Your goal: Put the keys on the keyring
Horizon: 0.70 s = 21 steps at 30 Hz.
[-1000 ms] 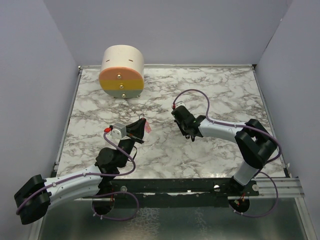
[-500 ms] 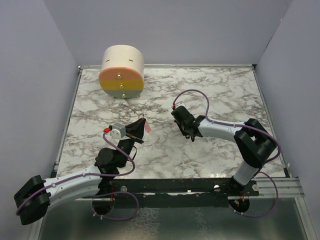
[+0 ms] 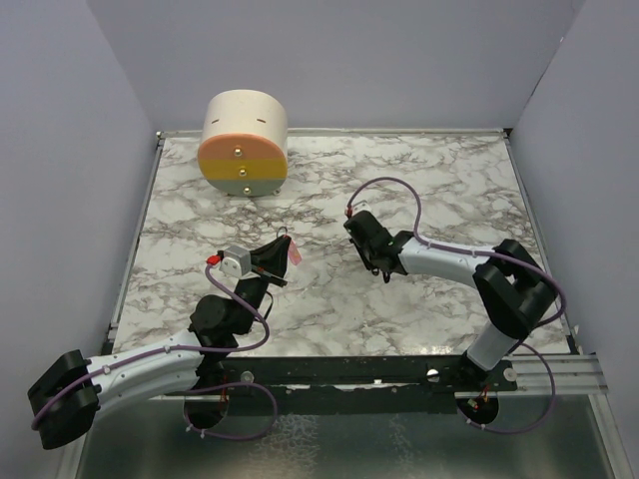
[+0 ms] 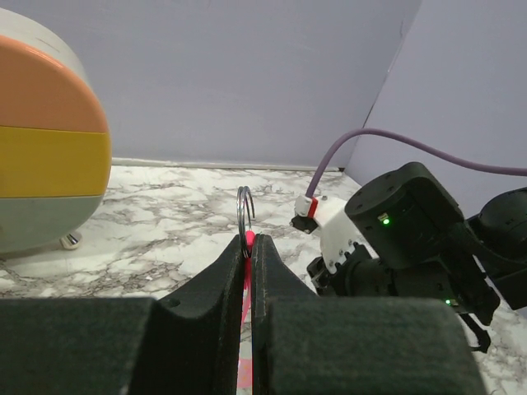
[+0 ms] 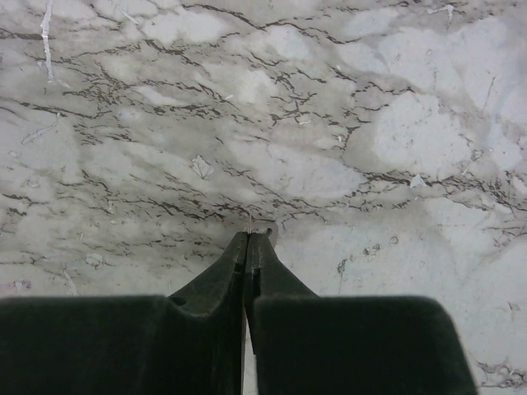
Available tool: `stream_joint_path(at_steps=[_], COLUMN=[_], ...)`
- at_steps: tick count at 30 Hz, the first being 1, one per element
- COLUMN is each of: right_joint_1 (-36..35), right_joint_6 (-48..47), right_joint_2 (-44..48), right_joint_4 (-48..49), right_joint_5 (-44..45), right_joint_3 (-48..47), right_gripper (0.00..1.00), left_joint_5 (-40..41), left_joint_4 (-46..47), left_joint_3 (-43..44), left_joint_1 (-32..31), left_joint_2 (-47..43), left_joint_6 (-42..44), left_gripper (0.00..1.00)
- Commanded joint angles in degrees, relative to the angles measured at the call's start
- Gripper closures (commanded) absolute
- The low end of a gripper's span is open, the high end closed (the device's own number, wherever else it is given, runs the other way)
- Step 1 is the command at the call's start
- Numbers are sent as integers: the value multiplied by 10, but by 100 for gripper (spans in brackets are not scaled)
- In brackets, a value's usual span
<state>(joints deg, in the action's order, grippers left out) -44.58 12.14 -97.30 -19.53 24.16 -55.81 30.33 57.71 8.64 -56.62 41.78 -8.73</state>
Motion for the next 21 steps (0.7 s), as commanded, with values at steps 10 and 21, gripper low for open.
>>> stream_joint_path(at_steps=[10,21], right_joint_1=[-5,-5], right_joint_6=[-49,-112], right_joint_2=[254,441], right_joint_4=[159,251], right_joint_5=[-71,-192], right_joint_3=[125,216], right_gripper=[99,99], left_joint_5=[-37,-139], left_joint_4=[-45,-90], left_joint_3=[26,82], left_joint_1=[3,3], left_joint_2=[-10,29], left_joint_6=[3,3], left_gripper=[100,100])
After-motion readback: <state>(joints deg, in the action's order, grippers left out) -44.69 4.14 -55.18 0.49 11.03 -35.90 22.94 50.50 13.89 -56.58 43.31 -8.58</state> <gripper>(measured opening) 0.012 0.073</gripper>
